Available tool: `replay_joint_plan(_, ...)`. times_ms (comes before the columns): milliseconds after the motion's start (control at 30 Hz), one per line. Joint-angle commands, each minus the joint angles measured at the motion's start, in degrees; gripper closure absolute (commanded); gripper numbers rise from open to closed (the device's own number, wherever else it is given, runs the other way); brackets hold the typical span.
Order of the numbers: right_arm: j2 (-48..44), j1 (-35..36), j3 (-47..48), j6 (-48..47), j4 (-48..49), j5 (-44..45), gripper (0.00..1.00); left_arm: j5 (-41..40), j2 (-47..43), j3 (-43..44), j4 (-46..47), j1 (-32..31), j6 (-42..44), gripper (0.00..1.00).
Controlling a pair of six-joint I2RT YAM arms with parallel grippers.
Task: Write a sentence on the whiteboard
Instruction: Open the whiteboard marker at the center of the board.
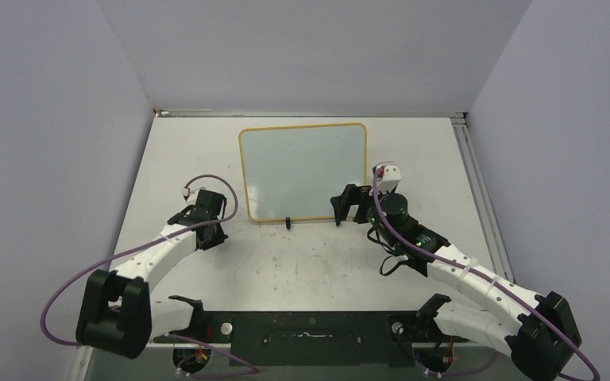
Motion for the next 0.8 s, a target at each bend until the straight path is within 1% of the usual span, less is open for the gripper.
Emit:
replay_joint_plan(0,-2.52,-0.64,5.54,-4.11,-0.42,-6.43,0.0,-3.75,-15.06,1.29,-2.43,-0.41,-0.81,1.0)
replay_joint_plan(33,-2.69,-0.87,6.58,-4.73,-1.09,-9.77,0.0,-3.93,-18.24,1.86,-2.45,-0.58,0.3,1.0)
replay_joint_plan(100,-2.17,-1.75,8.76,-5.2,-2.3,-15.09,0.05,-2.56,-23.87,4.31,-2.6,-0.94,4.54,1.0)
replay_joint_plan(133,-1.46,-2.54,10.0,-5.32,-2.86,-18.26,0.05,-1.44,-25.84,5.69,-2.59,-1.28,6.02,1.0)
replay_joint_plan(233,1.46,-6.19,13.74,-3.86,-3.9,-30.45,0.06,1.99,-28.94,10.33,-3.06,-3.07,12.7,1.0)
replay_joint_plan(267,2.6,-8.51,14.64,-2.78,-3.22,-35.69,0.06,3.6,-29.45,11.49,-3.07,-3.87,14.8,1.0)
replay_joint_plan(367,5.7,-12.9,16.47,3.22,1.1,-51.12,0.06,10.94,-31.08,13.11,-0.63,-7.23,21.02,1.0)
replay_joint_plan(433,7.73,-14.1,17.85,5.59,3.31,-59.11,0.06,18.13,-32.06,12.66,2.35,-9.86,25.21,1.0)
replay_joint_plan(467,8.42,-14.18,18.69,5.78,2.99,-61.61,0.06,21.42,-32.16,12.37,3.44,-11.43,27.05,1.0)
replay_joint_plan(500,9.05,-14.24,19.33,6.01,2.78,-63.87,0.07,23.06,-31.89,12.1,4.2,-13.27,28.18,1.0)
replay_joint_plan(633,9.6,-14.26,21.39,5.59,-0.83,-68.51,0.08,26.31,-28.26,12.21,4.21,-21.77,31.77,1.0)
replay_joint_plan(667,9.87,-14.2,22.39,4.51,-3.59,-68.87,0.08,26.73,-27.49,12.04,4.7,-23.78,31.99,1.0)
replay_joint_plan(733,10.8,-14.19,25.05,0.13,-13.71,-69.27,0.07,27.81,-26.11,11.24,6.22,-27.63,32.43,1.0)
replay_joint_plan(767,11.1,-14.21,26.45,-2.0,-16.54,-69.15,0.07,28.03,-25.71,10.99,6.62,-29.36,32.68,1.0)
